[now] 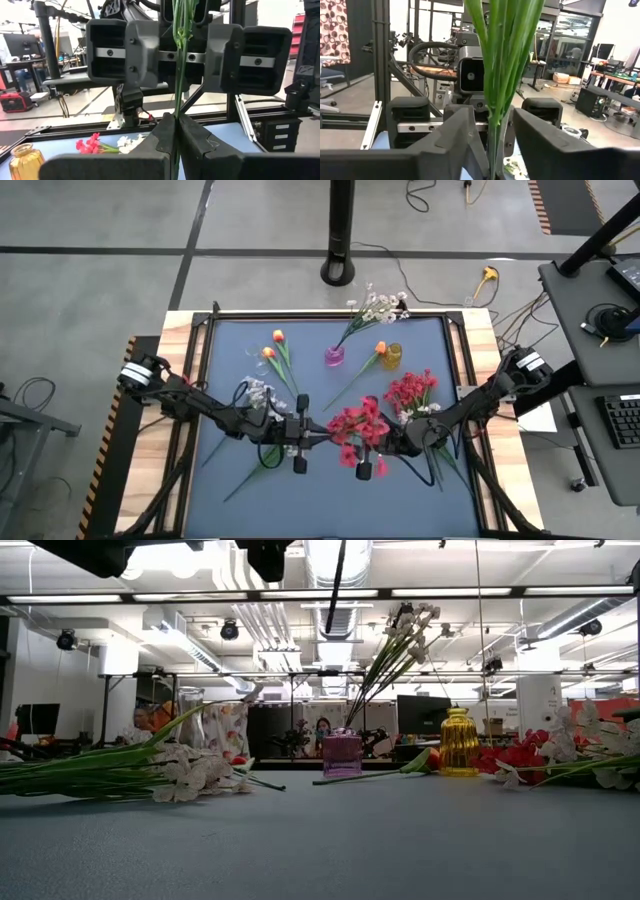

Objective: Sort flowers into vase by color
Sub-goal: Put the red flowers into the yellow vase

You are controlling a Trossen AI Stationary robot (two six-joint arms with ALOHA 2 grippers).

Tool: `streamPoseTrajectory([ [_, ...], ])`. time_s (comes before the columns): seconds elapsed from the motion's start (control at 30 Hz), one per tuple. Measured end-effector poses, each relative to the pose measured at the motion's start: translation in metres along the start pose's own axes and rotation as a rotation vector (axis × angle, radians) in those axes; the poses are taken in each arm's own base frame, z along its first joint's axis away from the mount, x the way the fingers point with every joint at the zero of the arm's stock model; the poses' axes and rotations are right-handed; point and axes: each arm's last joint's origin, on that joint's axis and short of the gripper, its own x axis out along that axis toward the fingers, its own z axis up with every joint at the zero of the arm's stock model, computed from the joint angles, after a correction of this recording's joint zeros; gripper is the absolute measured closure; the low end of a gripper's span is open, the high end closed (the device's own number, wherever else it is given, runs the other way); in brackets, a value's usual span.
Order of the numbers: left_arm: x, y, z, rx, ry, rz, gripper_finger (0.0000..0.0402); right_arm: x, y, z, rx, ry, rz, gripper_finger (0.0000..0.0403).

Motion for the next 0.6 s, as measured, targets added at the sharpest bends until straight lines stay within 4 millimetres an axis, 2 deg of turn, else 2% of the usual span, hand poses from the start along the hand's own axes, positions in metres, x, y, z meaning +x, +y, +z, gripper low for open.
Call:
streamPoseTrajectory([
  [0.17,0.000,0.001,0.001,-0.019,-0.003,0.020,0.0399,0.000,0.000,0.000,0.001,-0.001,0.000,0.0326],
  [0.27,0.000,0.002,0.001,-0.037,-0.005,0.021,0.0380,-0.001,-0.001,0.002,0.004,-0.004,-0.002,0.0354],
  [0.43,-0.002,0.003,0.007,-0.082,-0.014,0.022,0.0324,-0.003,-0.003,0.008,0.016,-0.020,-0.004,0.0380],
  [0.6,-0.011,0.007,0.019,-0.078,0.055,0.019,0.0264,-0.008,-0.009,0.018,0.037,-0.021,-0.004,0.0388],
])
